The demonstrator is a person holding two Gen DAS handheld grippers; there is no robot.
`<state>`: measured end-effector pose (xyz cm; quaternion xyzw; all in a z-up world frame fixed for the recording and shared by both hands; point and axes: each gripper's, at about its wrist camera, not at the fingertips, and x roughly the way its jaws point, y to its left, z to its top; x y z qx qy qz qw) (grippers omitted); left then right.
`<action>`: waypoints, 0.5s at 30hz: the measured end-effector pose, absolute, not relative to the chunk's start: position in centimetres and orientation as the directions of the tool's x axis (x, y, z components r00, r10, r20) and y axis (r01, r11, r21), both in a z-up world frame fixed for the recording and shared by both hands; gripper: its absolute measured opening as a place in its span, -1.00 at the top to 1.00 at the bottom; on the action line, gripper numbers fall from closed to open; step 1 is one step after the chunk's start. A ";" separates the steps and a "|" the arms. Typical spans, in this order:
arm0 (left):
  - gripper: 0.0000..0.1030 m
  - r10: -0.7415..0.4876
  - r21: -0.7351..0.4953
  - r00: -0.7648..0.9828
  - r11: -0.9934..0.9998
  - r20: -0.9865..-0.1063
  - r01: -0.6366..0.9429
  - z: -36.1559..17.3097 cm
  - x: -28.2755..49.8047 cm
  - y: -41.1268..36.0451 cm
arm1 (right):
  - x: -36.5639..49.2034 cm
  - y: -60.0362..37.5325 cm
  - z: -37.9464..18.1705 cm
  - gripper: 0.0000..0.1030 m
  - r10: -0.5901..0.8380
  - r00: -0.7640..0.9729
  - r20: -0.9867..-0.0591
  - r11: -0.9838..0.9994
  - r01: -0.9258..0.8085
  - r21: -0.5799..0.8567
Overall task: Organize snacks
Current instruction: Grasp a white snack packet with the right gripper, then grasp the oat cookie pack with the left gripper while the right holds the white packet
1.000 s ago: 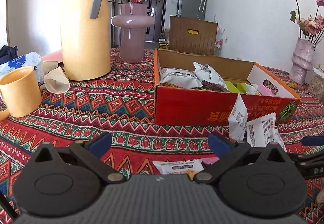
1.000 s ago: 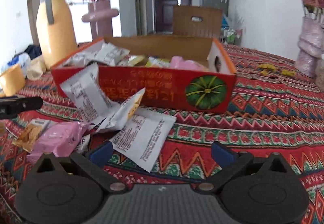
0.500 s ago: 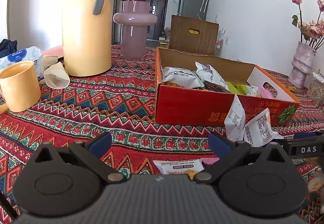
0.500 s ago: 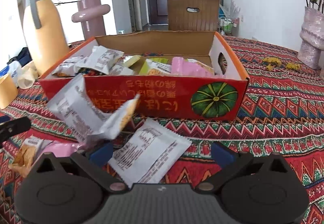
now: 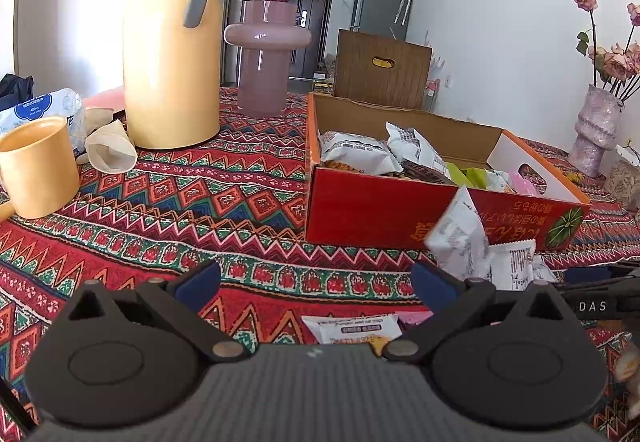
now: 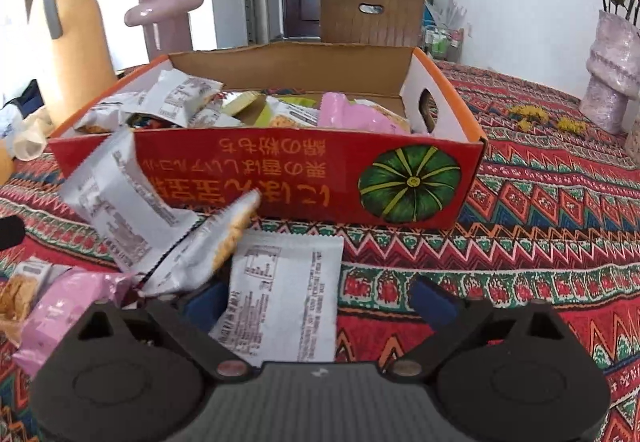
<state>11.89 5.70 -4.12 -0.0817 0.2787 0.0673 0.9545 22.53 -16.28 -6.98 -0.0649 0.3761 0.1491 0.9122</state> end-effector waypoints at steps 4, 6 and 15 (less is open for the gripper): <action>-1.00 0.082 -0.119 0.835 0.978 -0.544 -0.173 -4.1 11.9 5.7 | 22.2 -16.2 -6.6 0.02 0.252 0.674 -0.695 0.932 -0.361 -0.012; -1.00 0.081 -0.120 0.834 0.977 -0.545 -0.174 -4.2 11.9 5.8 | 22.0 -16.2 -6.6 0.06 0.259 0.679 -0.687 0.927 -0.375 -0.021; -1.00 0.082 -0.120 0.832 0.977 -0.549 -0.176 -4.2 11.9 5.8 | 19.9 -18.4 -6.2 0.17 0.235 0.747 -0.622 0.948 -0.317 -0.022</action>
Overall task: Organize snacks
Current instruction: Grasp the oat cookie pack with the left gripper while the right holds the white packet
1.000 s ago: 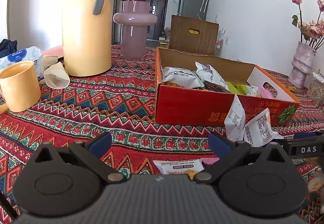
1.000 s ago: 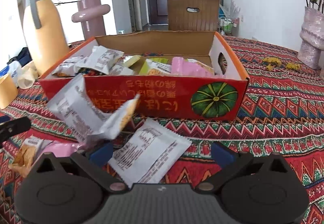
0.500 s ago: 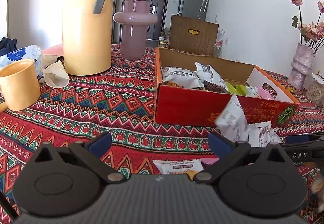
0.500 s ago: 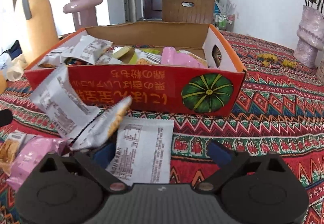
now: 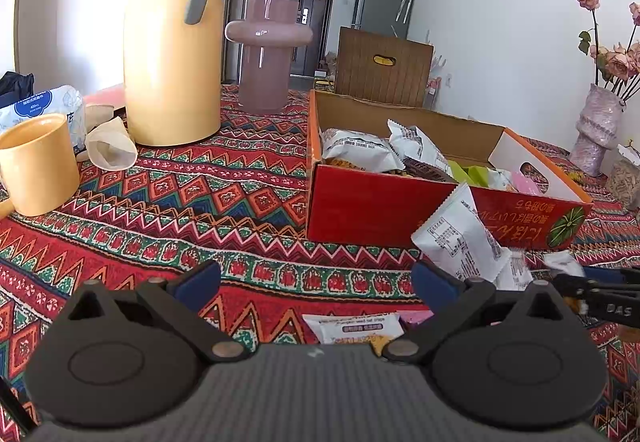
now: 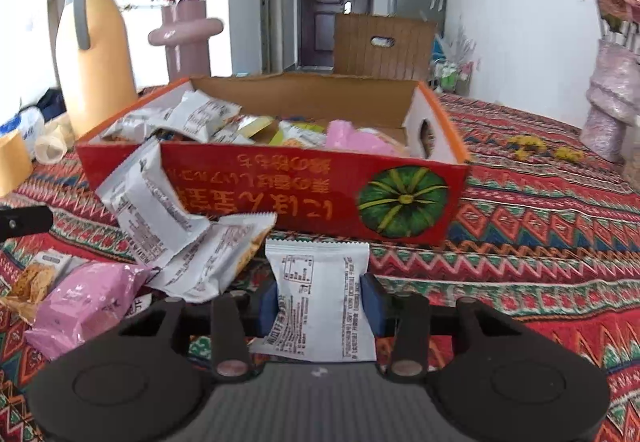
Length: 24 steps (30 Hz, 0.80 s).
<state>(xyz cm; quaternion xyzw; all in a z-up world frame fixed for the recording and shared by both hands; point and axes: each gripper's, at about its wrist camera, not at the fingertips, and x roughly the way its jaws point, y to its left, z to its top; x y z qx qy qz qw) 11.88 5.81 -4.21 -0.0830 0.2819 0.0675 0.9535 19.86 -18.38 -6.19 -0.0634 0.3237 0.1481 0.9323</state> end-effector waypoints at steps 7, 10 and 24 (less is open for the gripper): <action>-1.00 0.080 -0.124 0.820 0.976 -0.566 -0.181 -4.4 12.1 5.9 | 17.7 -21.3 -5.4 0.18 0.219 0.811 -0.542 0.969 -0.246 0.022; -1.00 0.078 -0.128 0.808 0.974 -0.584 -0.187 -4.5 12.4 6.0 | 17.5 -21.9 -5.6 0.17 0.216 0.827 -0.519 0.973 -0.227 0.043; -1.00 0.077 -0.071 0.724 0.983 -0.685 -0.172 -4.5 13.0 4.4 | 17.1 -22.9 -5.9 0.17 0.279 0.839 -0.468 0.960 -0.250 0.125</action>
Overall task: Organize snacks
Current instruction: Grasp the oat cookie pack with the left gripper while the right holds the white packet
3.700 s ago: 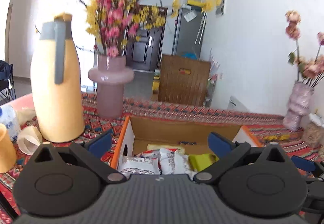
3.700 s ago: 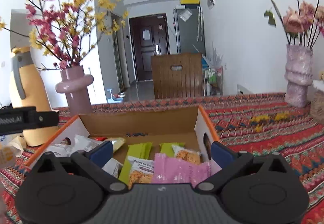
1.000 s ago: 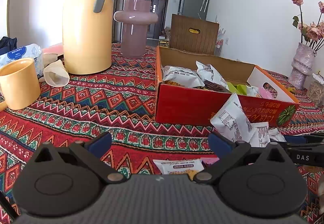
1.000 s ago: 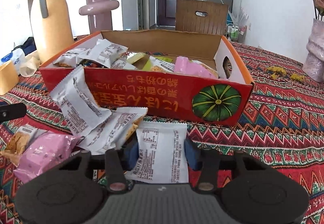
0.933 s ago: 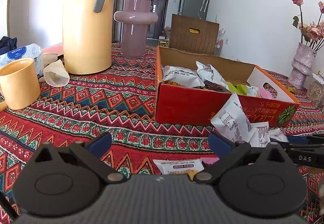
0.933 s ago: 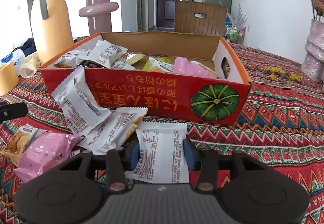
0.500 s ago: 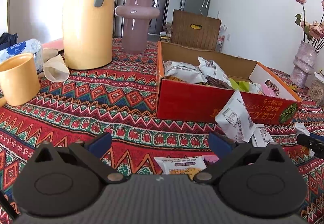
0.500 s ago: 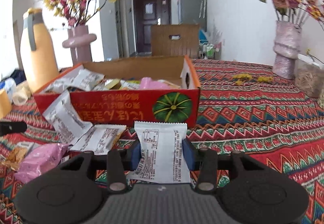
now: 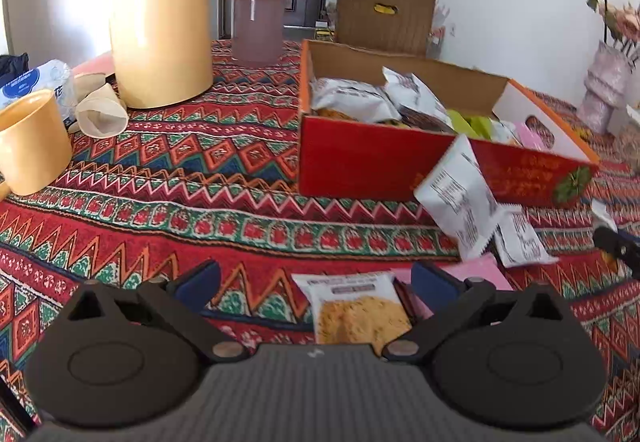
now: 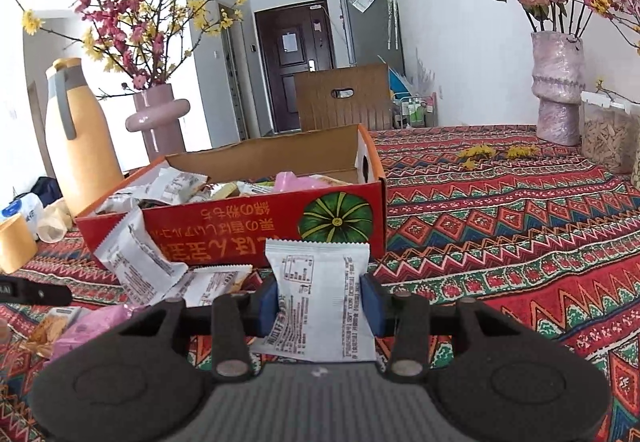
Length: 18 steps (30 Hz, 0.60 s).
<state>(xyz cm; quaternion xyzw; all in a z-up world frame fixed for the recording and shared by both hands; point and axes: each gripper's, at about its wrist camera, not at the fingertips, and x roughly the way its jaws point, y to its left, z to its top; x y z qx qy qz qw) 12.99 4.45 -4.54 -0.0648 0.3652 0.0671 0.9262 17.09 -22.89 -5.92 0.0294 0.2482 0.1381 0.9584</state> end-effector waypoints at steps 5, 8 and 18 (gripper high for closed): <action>-0.96 0.108 -0.044 0.696 0.980 -0.710 -0.196 -5.1 13.1 3.5 | 16.8 -23.1 -5.9 0.17 0.295 0.841 -0.454 0.955 -0.261 0.137; -0.86 0.115 -0.034 0.679 0.979 -0.725 -0.202 -5.5 13.2 3.3 | 16.7 -23.2 -5.8 0.17 0.303 0.840 -0.450 0.953 -0.267 0.144; -0.38 0.132 0.007 0.679 0.983 -0.722 -0.184 -5.6 12.6 2.2 | 16.5 -23.3 -5.8 0.17 0.316 0.840 -0.442 0.949 -0.278 0.150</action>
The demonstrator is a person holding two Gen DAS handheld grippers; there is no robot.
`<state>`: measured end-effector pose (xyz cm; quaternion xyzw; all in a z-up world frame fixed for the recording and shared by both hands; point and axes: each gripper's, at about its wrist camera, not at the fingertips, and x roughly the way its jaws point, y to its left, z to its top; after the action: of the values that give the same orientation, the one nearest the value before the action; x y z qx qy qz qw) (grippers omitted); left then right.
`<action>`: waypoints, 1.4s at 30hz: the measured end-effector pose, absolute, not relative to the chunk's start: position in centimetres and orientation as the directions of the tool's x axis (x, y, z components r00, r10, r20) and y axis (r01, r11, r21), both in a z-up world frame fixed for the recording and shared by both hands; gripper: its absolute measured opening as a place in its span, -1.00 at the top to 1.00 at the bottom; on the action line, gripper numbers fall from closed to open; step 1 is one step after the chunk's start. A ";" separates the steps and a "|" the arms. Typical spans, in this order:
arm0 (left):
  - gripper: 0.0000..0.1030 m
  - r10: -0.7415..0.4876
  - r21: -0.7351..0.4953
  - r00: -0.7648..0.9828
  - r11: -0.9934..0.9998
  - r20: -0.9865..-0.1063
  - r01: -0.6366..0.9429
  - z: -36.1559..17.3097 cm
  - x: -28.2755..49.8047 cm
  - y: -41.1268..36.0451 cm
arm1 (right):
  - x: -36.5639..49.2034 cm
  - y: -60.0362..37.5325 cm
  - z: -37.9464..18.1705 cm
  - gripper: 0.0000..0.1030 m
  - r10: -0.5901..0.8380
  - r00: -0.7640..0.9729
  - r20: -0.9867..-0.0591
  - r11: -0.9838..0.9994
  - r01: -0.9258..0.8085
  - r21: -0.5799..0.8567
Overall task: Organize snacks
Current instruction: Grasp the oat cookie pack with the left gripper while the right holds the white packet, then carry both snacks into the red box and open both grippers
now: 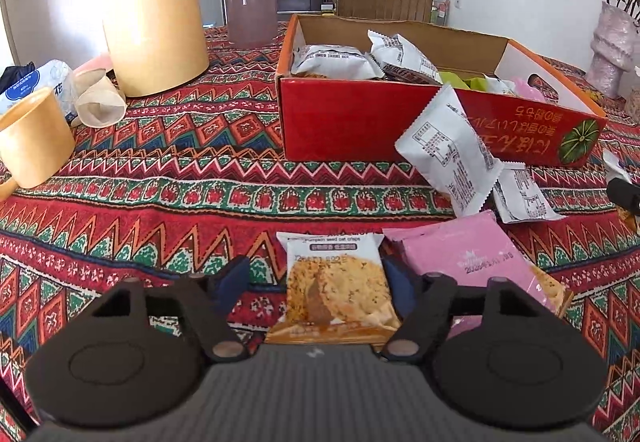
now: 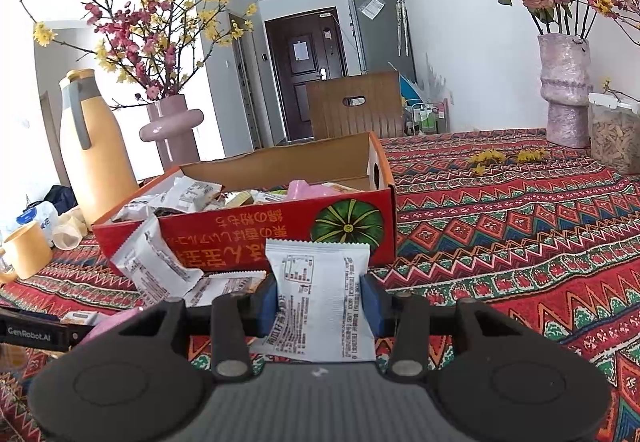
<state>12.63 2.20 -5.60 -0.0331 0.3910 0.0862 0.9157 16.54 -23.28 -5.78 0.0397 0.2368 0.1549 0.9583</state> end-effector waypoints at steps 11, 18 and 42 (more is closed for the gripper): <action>0.15 0.111 -0.010 0.705 0.986 -0.701 -0.165 -5.2 12.0 2.2 | 16.5 -23.2 -5.8 0.17 0.314 0.841 -0.442 0.950 -0.277 0.148; 0.15 0.114 -0.026 0.731 0.984 -0.673 -0.177 -4.0 11.6 2.7 | 16.4 -23.2 -5.8 0.17 0.310 0.842 -0.442 0.951 -0.277 0.140; 0.15 0.046 -0.053 0.864 0.995 -0.502 -0.084 3.2 14.7 0.1 | 17.6 -20.7 -0.6 0.17 0.301 0.887 -0.349 0.952 -0.301 0.056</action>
<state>14.71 0.12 3.20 -0.0367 0.2588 0.0337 0.9647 17.58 -20.73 -0.65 0.0000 0.1795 0.1551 0.9715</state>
